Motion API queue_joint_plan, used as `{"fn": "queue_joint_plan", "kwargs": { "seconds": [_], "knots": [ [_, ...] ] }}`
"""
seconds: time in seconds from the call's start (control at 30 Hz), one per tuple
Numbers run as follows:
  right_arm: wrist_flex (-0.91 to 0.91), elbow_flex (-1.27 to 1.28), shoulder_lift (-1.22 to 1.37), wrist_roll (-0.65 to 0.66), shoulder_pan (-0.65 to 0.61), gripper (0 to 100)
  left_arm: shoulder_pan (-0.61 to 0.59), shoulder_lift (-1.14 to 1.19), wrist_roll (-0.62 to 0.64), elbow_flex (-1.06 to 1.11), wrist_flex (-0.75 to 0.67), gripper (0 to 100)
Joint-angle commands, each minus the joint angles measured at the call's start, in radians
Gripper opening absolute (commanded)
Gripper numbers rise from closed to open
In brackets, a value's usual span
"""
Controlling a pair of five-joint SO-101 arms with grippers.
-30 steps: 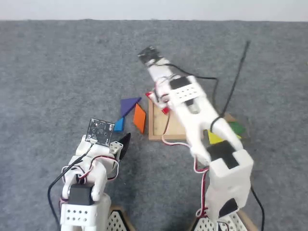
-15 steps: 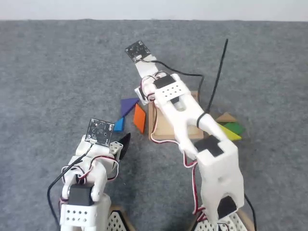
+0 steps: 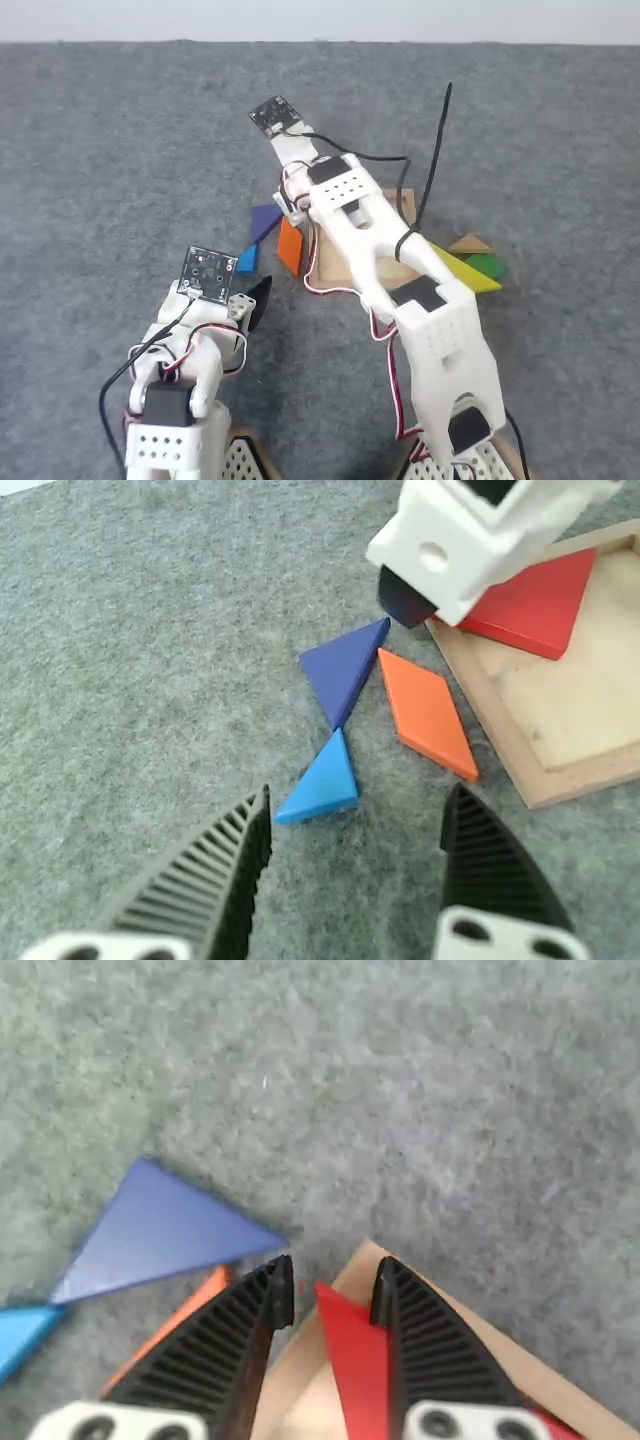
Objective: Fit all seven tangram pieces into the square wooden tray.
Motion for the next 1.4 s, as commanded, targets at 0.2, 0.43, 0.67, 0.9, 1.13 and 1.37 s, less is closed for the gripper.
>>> {"fn": "queue_joint_plan", "kwargs": {
  "seconds": [0.2,0.43,0.67,0.9,1.13,1.37],
  "knots": [
    [0.058,-0.052,-0.025,0.072,0.122,14.4,-0.003,-0.015,-0.005,-0.010,0.009,27],
    [0.053,-0.057,-0.033,0.089,0.148,14.4,-0.003,-0.015,-0.005,-0.010,0.009,27],
    [0.154,-0.012,-0.240,0.087,0.128,14.4,-0.003,-0.015,-0.005,-0.010,0.009,27],
    [0.002,0.525,-0.687,0.143,0.216,14.4,-0.003,-0.015,-0.005,-0.010,0.009,27],
    [-0.094,0.888,-0.921,0.222,0.458,14.8,-0.003,-0.015,-0.005,-0.010,0.009,27],
    [0.050,0.890,-0.816,0.423,0.541,20.4,-0.003,-0.015,-0.005,-0.010,0.009,27]
  ]
}}
